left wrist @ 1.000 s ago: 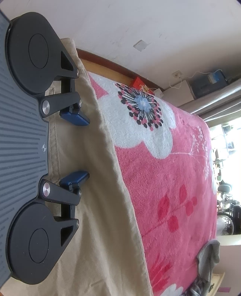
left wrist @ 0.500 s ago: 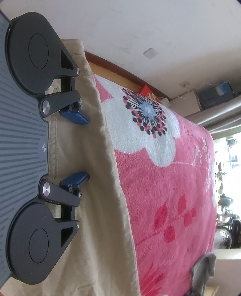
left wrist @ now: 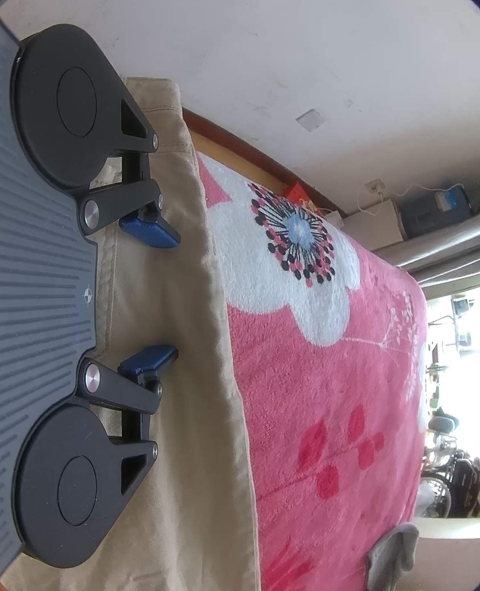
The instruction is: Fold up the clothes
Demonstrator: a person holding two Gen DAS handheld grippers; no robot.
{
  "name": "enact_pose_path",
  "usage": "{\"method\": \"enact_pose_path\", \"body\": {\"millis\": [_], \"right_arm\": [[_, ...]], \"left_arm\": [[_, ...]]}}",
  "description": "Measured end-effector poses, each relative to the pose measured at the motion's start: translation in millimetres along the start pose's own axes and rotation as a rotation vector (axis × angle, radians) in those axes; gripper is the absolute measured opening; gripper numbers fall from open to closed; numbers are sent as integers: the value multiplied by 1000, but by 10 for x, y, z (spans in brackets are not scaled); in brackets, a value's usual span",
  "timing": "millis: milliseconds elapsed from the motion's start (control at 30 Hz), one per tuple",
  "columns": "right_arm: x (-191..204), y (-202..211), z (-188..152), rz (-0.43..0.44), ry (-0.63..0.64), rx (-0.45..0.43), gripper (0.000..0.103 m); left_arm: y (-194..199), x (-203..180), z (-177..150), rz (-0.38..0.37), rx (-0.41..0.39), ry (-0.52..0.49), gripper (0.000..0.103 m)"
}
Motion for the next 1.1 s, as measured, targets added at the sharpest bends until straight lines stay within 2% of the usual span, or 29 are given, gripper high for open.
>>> {"method": "enact_pose_path", "body": {"millis": [33, 133, 233, 333, 467, 633, 800, 833, 867, 900, 967, 1100], "right_arm": [[24, 20, -5, -14, 13, -4, 5], [197, 158, -62, -59, 85, -29, 4], [474, 359, -175, -128, 209, -69, 4], [629, 487, -241, -181, 248, -92, 3], [621, 469, -255, -243, 257, -93, 3], [312, 131, -180, -301, 157, -33, 4], [232, 79, -157, -161, 48, -3, 8], [225, 57, -142, -138, 34, 13, 11], [219, 34, -126, -115, 20, 28, 20], [213, 14, -110, -90, 3, 41, 22], [199, -18, -87, -27, -47, 46, 30], [186, -102, -75, 26, -90, 35, 30]], "left_arm": [[0, -3, 3, 2, 0, -2, 59], [4, -4, 14, 5, 2, -15, 59], [11, -5, 27, 8, 7, -33, 60], [21, -28, 41, 19, 10, -64, 60], [21, -63, 60, 40, 4, -113, 60], [19, -53, 48, 37, -9, -117, 61], [144, 29, 59, 54, -10, -154, 60], [187, 64, 57, 53, -17, -154, 60], [240, 103, 54, 52, -27, -147, 60], [294, 140, 51, 51, -36, -141, 60], [423, 178, 44, 25, -61, -117, 60], [656, 137, -4, -52, -96, -96, 60]]}}
Point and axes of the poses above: each gripper's, at about its wrist camera, not at the fingertips, and y roughly against the way its jaws point, x to its left, z to its top, the point moved 8 cm from there along -y, roughly the way its jaws point, and after that the axes turned 15 degrees about x, right-handed, at the moved point
